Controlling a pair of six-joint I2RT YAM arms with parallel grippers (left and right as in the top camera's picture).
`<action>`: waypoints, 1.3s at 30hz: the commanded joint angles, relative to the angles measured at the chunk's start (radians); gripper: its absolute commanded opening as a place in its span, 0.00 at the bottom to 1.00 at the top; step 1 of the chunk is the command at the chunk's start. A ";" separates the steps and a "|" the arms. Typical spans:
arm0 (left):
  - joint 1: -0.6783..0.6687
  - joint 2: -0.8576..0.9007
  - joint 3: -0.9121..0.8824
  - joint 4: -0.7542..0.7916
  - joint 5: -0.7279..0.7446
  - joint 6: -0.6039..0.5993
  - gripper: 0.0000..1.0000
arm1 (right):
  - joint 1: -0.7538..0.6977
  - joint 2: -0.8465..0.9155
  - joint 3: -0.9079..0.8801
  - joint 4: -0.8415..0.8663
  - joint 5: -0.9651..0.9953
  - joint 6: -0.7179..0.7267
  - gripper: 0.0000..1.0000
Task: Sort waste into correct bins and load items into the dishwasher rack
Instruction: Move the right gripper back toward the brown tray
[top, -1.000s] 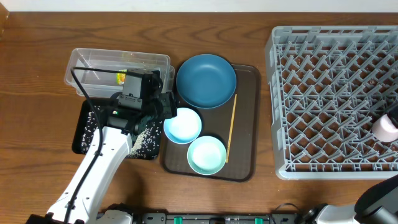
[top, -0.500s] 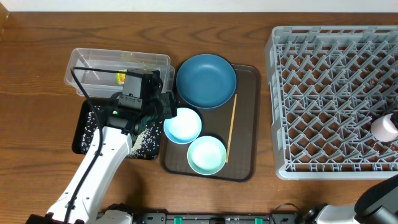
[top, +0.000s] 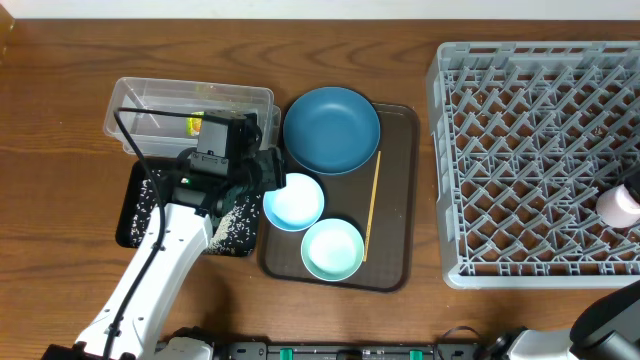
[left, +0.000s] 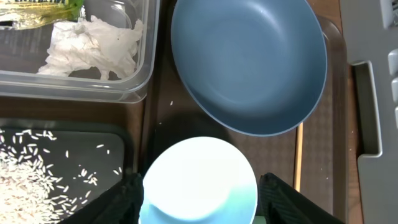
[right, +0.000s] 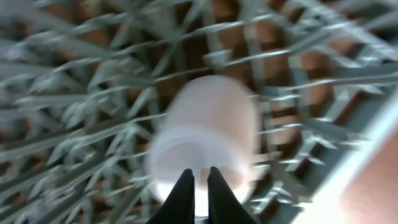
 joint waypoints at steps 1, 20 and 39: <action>0.003 -0.005 0.011 -0.002 -0.014 0.014 0.63 | -0.006 -0.022 0.025 0.011 -0.218 -0.093 0.10; 0.003 -0.005 0.011 -0.042 -0.114 0.013 0.65 | 0.430 -0.080 0.035 0.018 -0.443 -0.294 0.44; 0.031 -0.005 0.011 -0.146 -0.245 -0.039 0.66 | 1.017 -0.079 -0.032 -0.020 -0.294 -0.315 0.57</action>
